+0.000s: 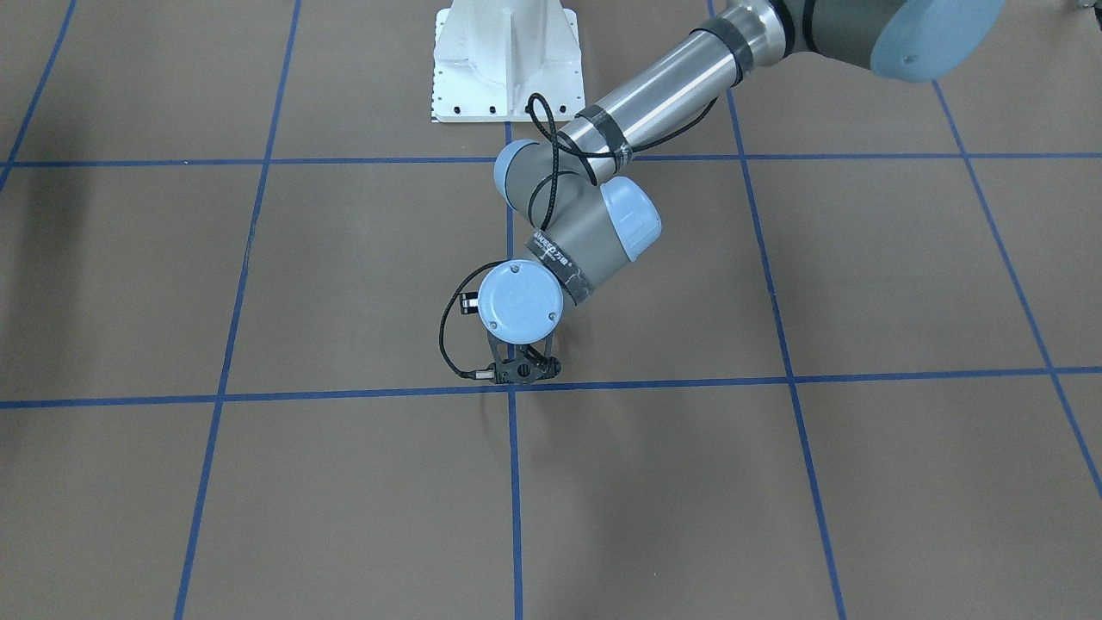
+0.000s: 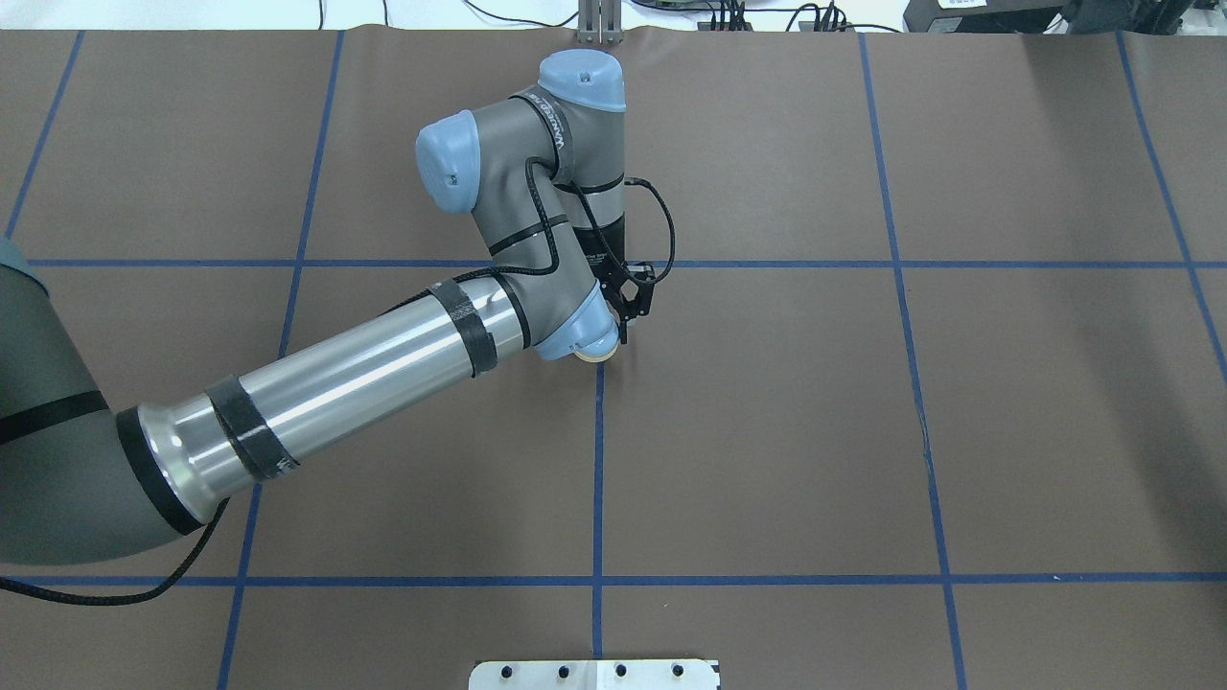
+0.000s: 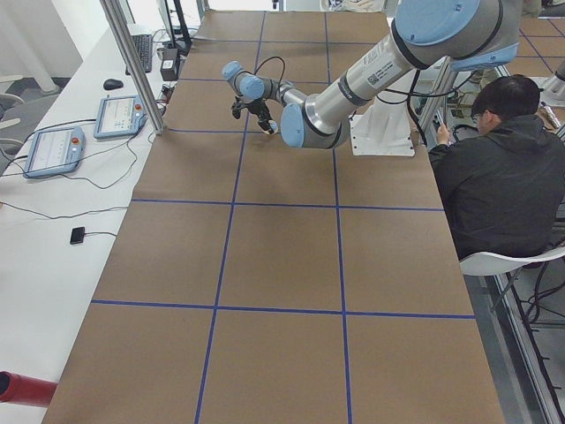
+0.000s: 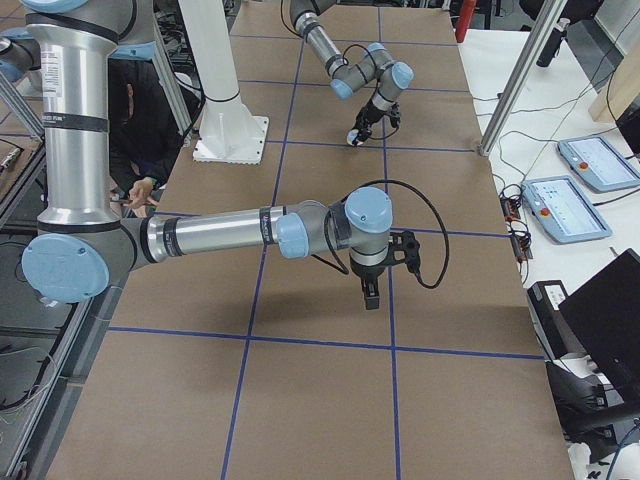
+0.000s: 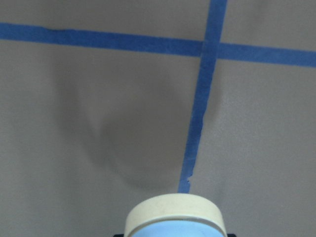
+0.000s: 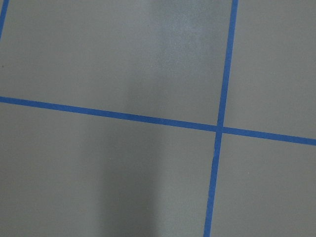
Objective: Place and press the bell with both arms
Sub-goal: 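Lower the bell onto the table and open the left gripper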
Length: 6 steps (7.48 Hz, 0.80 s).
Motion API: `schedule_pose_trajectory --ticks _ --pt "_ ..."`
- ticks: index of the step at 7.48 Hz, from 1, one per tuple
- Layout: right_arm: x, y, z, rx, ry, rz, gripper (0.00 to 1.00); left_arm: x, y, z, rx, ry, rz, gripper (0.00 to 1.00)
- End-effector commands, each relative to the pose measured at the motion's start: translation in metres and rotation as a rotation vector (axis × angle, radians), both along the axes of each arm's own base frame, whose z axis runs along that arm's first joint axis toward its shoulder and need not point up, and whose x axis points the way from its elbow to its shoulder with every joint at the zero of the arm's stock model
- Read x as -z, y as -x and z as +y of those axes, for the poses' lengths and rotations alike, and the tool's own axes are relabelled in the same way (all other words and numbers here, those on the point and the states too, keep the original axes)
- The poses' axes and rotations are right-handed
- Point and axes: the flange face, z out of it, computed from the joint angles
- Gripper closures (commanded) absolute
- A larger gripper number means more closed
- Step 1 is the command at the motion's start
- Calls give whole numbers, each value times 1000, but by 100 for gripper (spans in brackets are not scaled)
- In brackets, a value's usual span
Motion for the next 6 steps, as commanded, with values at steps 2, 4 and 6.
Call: schedule_pose_trajectory --ticks 2,4,6 --pt "1 0 -1 -1 -1 0 0 -1 -6 4 -9 -15 19 31" --pt "1 0 -1 0 -2 0 0 0 -6 2 5 -53 16 0" --pt "1 0 0 6 -12 1 0 10 2 -2 19 -68 24 0"
